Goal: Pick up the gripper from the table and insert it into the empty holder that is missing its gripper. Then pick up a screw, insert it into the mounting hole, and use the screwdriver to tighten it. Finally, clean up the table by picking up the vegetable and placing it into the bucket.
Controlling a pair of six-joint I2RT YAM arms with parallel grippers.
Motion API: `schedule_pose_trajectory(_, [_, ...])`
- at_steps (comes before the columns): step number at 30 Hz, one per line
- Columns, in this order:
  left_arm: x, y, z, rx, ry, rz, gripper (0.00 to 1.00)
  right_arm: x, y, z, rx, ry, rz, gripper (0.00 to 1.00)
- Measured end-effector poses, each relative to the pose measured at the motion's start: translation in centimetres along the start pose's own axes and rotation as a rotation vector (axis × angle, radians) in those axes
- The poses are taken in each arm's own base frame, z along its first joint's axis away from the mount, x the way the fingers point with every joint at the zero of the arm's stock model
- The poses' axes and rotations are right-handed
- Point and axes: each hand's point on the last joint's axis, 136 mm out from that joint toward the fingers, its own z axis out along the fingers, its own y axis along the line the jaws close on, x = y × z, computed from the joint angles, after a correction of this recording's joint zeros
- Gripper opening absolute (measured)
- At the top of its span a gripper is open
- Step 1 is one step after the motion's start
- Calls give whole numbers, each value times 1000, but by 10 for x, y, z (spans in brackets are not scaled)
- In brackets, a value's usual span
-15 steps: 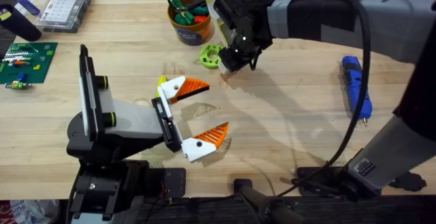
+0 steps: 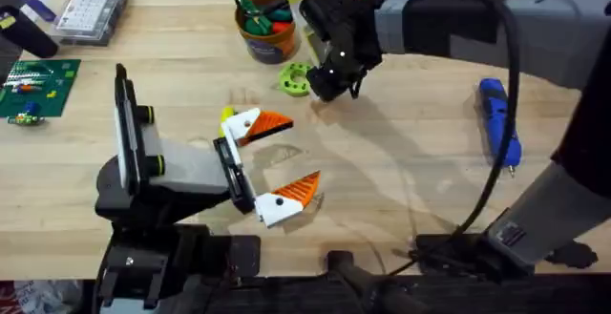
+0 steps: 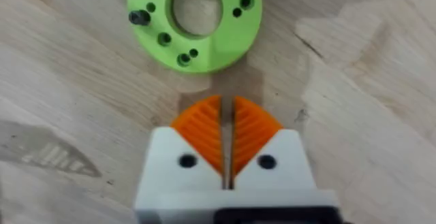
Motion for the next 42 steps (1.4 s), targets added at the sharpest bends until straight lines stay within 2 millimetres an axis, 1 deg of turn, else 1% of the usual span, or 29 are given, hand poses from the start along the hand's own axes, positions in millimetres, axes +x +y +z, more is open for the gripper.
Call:
schedule_pose_trajectory(1, [0,0,0,0,0,0,988,0,0,0,0,0,1,14])
schedule_pose_trajectory(2, [0,0,0,0,0,0,988,0,0,0,0,0,4,81])
schedule_pose_trajectory(4, [0,0,0,0,0,0,988,2,0,0,0,9,2,353])
schedule_pose_trajectory(7, [0,0,0,0,0,0,988,10,0,-4,-2,37,0,809])
schedule_pose_trajectory(8, [0,0,0,0,0,0,988,12,0,-9,-1,39,-1,933])
schedule_pose_trajectory(9, [0,0,0,0,0,0,988,12,0,-15,-2,33,-3,977])
schedule_pose_trajectory(11, [0,0,0,0,0,0,988,10,0,-35,-4,1,-3,994])
schedule_pose_trajectory(14, [0,0,0,0,0,0,988,3,1,-76,-11,-81,-3,995])
schedule_pose_trajectory(17, [0,0,0,0,0,0,988,7,1,-111,-14,-133,-3,995])
schedule_pose_trajectory(20, [0,0,0,0,0,0,988,17,0,-134,-14,-144,-3,995])
schedule_pose_trajectory(24, [0,0,0,0,0,-1,988,22,0,-153,-16,-172,-3,995])
schedule_pose_trajectory(27, [0,0,0,0,0,-1,988,26,-1,-163,-18,-204,-3,995])
schedule_pose_trajectory(31, [0,0,0,0,1,-2,988,46,-3,-166,-19,-229,9,995])
schedule_pose_trajectory(34, [0,0,0,0,1,-2,988,57,-4,-167,-23,-282,27,995])
schedule_pose_trajectory(38, [0,0,0,0,1,-2,988,55,-2,-165,-48,-412,39,996])
schedule_pose_trajectory(40, [0,0,0,0,1,-2,988,49,0,-159,-61,-469,38,996])
schedule_pose_trajectory(42, [0,0,0,0,1,-2,988,46,0,-148,-68,-494,40,996])
